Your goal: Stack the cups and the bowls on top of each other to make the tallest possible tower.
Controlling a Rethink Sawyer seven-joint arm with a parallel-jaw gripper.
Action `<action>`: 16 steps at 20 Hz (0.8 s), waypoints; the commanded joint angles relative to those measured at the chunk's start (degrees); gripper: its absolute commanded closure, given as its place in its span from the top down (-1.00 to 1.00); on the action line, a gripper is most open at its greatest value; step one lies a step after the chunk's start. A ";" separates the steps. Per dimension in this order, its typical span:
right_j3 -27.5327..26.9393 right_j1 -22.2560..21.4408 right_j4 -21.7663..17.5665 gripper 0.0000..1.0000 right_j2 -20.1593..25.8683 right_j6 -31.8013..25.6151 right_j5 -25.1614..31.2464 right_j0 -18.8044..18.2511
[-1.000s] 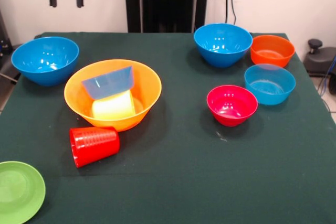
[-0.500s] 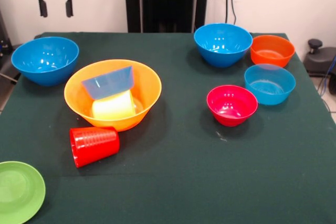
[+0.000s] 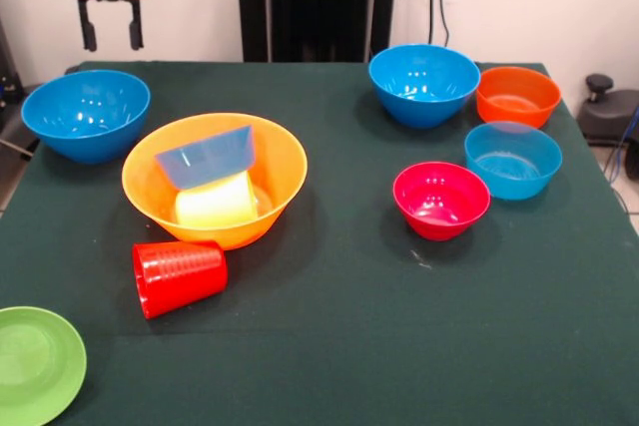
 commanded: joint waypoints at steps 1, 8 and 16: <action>-3.73 3.55 -5.80 1.00 -3.63 2.27 -3.25 4.45; -4.57 4.50 -6.77 1.00 -5.62 2.97 -5.19 5.40; -4.78 4.54 -6.24 1.00 -6.24 2.19 -5.90 5.85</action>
